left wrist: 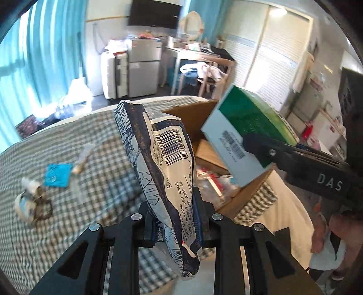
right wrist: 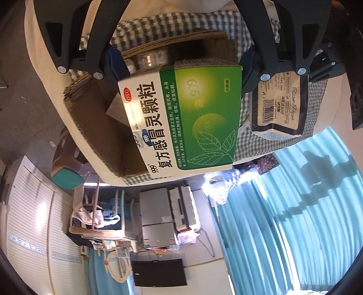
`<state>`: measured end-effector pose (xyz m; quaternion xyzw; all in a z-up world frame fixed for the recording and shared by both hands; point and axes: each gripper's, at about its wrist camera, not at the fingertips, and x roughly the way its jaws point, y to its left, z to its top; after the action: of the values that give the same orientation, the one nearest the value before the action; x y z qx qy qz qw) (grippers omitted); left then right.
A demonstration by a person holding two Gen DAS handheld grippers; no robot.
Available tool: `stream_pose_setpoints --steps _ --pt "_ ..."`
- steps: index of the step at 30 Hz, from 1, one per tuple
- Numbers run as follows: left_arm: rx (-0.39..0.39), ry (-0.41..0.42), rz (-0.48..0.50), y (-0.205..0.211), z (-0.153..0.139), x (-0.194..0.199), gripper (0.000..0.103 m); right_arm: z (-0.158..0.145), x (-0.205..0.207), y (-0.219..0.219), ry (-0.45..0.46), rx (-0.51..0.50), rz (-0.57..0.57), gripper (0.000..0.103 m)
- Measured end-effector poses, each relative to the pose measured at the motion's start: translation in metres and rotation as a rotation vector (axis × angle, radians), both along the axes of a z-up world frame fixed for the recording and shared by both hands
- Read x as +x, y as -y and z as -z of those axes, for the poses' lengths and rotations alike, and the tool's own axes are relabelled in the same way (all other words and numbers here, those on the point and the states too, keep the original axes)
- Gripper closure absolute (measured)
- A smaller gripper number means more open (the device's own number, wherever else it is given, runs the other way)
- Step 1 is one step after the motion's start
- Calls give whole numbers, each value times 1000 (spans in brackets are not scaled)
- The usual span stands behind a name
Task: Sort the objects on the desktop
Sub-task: 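Carry the green box and snack bag over the cardboard box and open both tools, then move both open tools back from the box to the bed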
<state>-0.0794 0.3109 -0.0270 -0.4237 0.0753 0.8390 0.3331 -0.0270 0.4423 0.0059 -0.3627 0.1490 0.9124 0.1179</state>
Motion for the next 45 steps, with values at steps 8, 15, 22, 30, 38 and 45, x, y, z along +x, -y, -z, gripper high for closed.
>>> stream_pose_setpoints --steps 8,15,22,30,38,45 --pt "-38 39 65 -59 21 -1 75 9 3 -44 1 -20 101 9" --pt "-100 47 -14 -63 32 -7 10 12 22 -55 -28 -53 157 8" --pt "-120 18 -69 -23 19 -2 8 0 31 -25 -57 -57 114 8" --pt "-123 -79 -243 58 -11 -6 1 -29 18 58 -127 20 -36 6" --pt "-172 -236 -418 159 -27 0 0 -31 9 128 -201 -35 -161 2" --pt "-228 -203 -638 260 10 -18 0 -12 -6 189 -204 17 -304 0"
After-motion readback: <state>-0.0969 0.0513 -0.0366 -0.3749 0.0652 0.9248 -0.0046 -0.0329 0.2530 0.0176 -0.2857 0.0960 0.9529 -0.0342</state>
